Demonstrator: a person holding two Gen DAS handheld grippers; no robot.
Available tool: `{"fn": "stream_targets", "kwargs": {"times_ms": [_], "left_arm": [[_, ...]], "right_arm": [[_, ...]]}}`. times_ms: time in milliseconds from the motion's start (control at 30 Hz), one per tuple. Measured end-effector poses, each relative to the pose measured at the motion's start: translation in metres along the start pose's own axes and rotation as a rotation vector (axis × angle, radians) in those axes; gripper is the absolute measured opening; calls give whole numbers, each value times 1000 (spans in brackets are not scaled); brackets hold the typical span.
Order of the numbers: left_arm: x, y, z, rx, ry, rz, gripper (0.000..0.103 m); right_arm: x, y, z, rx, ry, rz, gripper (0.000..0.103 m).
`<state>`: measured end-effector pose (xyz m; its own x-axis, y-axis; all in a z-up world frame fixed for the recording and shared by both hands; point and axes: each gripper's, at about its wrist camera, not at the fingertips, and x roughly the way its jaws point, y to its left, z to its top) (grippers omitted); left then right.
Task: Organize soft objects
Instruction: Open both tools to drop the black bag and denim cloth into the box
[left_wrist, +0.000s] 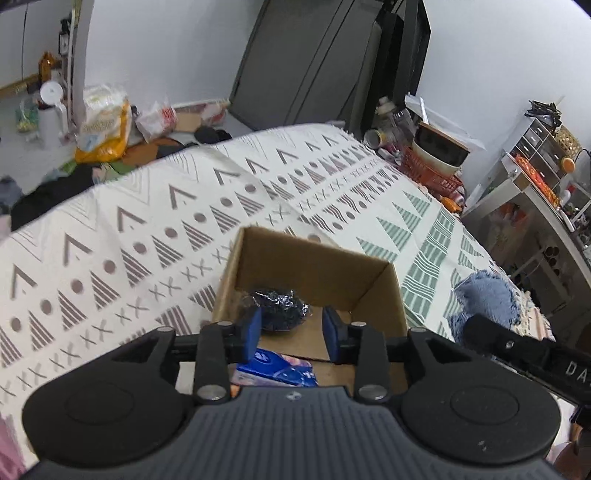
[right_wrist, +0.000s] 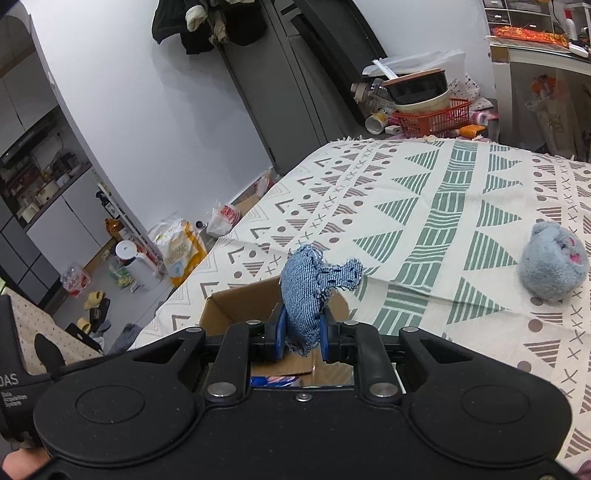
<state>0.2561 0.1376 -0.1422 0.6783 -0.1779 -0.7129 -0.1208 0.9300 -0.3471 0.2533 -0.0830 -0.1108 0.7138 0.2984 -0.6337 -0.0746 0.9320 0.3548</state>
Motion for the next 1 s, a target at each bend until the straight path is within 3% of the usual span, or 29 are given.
{"fn": "stream_targets", "kwargs": {"times_ms": [167, 333, 500, 733, 933, 1000], "left_arm": [[-10, 2, 3, -15, -15, -9, 42], [-17, 0, 3, -9, -26, -15, 45], [-23, -2, 3, 8, -52, -6, 55], [-26, -12, 1, 34, -55, -4, 62], [-27, -28, -5, 93, -58, 13, 66], [-27, -33, -7, 101, -53, 3, 66]], "right_arm": [[0, 7, -4, -16, 18, 11, 19], [1, 16, -5, -40, 39, 42, 26], [-5, 10, -1, -40, 27, 20, 49], [-18, -7, 0, -36, 20, -5, 51], [-28, -28, -4, -52, 36, -34, 61], [-33, -36, -5, -57, 37, -39, 70]]}}
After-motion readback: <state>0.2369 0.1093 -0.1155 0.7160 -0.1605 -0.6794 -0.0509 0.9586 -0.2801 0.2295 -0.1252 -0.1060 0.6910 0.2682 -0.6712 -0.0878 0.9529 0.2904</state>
